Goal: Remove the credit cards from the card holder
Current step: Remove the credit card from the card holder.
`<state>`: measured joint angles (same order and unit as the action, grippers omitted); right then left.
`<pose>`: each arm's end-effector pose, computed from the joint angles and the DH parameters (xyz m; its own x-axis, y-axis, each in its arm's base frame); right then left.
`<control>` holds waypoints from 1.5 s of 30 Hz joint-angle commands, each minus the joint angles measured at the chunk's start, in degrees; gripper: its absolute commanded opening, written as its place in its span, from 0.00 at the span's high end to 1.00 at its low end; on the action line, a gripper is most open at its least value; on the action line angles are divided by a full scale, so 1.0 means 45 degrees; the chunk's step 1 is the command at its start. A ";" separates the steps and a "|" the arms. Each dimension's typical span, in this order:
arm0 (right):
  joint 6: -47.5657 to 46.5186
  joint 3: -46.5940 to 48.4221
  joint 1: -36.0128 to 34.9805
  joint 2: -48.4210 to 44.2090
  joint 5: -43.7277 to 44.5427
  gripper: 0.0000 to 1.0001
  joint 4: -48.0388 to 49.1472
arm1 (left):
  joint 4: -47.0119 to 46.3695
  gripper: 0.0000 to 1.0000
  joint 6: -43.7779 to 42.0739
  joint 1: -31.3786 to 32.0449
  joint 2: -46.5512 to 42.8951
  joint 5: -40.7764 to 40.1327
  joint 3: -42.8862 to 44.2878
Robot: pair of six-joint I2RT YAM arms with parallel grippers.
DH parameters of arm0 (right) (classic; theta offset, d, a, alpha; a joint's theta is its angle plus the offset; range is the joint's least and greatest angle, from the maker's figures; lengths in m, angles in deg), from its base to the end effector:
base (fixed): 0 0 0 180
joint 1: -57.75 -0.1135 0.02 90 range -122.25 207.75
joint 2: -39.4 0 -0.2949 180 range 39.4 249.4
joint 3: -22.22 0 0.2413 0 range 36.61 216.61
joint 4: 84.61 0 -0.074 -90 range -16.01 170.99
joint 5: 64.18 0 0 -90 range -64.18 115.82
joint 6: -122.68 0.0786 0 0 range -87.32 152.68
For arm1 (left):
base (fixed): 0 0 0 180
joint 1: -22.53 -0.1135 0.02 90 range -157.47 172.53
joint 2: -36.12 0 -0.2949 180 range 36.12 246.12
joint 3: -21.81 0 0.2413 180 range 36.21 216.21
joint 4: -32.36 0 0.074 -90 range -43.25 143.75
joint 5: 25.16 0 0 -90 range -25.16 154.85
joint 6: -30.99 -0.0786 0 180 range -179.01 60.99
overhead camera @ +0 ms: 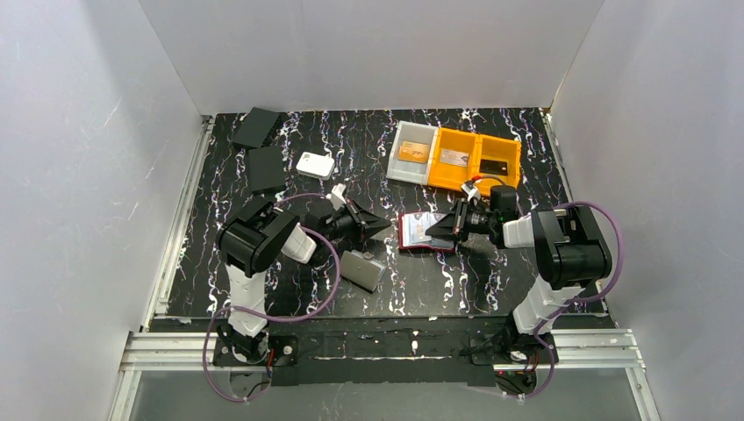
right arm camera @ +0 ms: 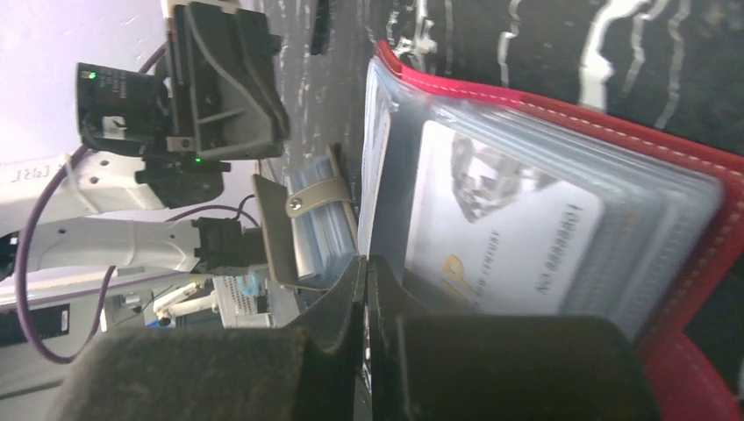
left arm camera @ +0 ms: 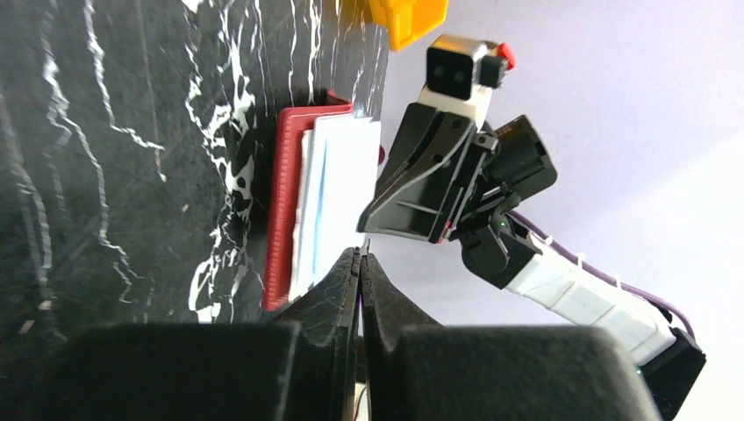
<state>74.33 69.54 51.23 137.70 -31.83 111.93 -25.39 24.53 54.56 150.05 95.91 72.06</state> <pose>0.3007 0.1012 0.1522 -0.9203 0.2527 -0.2987 -0.1892 0.3808 0.9051 0.3067 -0.2397 0.1522 -0.8937 -0.4449 -0.0589 0.0130 0.1055 -0.9943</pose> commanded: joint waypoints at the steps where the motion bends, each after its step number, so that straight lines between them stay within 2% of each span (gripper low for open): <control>1: -0.1080 0.0197 0.0088 0.0497 0.0597 0.98 -0.0553 | -0.0402 1.00 -0.0488 -0.0353 -0.0047 -0.0011 -0.0188; 6: -0.1335 0.0304 0.0083 0.0706 0.0560 0.98 -0.0763 | -0.0388 1.00 -0.0724 -0.0380 -0.0007 0.0341 -0.0035; 11: -0.1226 0.0481 0.0083 0.0712 -0.0206 0.98 -0.0470 | 0.0316 0.79 -0.1038 -0.0270 -0.0322 0.1068 0.0469; 18: 0.0147 0.0317 0.0101 0.0377 -0.1116 0.99 0.1296 | 0.1278 0.63 -0.1490 0.0044 -0.0082 0.1543 0.0930; 35: 0.0079 0.0436 0.0084 0.0537 -0.1309 0.99 0.1172 | 0.1845 0.61 -0.1575 0.0525 0.0288 0.1678 0.1761; 43: 0.0492 0.0361 0.0083 0.0524 -0.1466 0.99 0.1681 | 0.2961 0.59 -0.1981 0.0616 0.0814 0.1325 0.2108; 45: 0.0530 0.0363 0.0083 0.0506 -0.1495 0.99 0.1733 | 0.3087 0.56 -0.2041 0.0618 0.0925 0.1319 0.2194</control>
<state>76.06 69.89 51.64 141.05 -35.87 115.80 -14.65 17.45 57.16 153.48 102.12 80.24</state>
